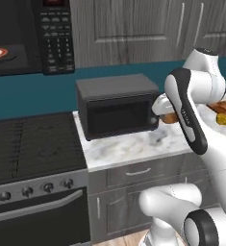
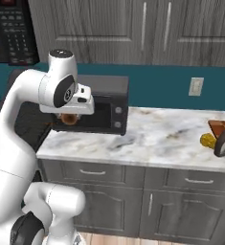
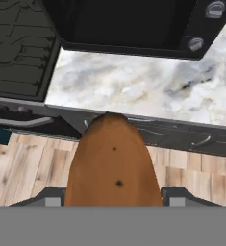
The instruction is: Retrieve the reheated potato from the microwave, then place the potato, cheese, and condiment on the cutting board.
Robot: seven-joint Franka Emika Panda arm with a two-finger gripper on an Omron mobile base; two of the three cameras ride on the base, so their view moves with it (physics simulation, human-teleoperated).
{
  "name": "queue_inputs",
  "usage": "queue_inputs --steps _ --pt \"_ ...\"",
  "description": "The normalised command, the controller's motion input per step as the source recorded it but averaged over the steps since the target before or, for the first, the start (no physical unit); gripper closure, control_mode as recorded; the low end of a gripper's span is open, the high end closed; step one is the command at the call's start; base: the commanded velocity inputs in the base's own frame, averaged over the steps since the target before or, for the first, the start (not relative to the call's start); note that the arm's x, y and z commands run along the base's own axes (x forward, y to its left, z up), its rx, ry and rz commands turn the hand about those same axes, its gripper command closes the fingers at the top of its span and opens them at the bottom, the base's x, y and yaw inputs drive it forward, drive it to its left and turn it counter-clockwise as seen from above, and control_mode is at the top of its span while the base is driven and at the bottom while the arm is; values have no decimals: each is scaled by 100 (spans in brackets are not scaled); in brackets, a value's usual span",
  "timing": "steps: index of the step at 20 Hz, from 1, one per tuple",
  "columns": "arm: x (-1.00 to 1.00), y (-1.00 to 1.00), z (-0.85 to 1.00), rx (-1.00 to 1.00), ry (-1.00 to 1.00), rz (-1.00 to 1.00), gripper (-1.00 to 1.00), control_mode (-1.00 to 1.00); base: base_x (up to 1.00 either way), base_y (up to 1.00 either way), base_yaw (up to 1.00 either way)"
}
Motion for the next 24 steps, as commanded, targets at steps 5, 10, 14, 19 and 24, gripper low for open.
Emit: queue_inputs --steps 5,10,14,19,24 --pt "0 0 0 0 0 0 100 100 34 -73 0" --pt "0 0 0 0 0 0 100 100 35 -71 0" --pt "0 0 0 0 0 0 100 100 36 -72 0" --pt "0 0 0 0 0 0 100 100 33 -71 2" --pt "0 0 0 0 0 0 100 100 34 -71 2"
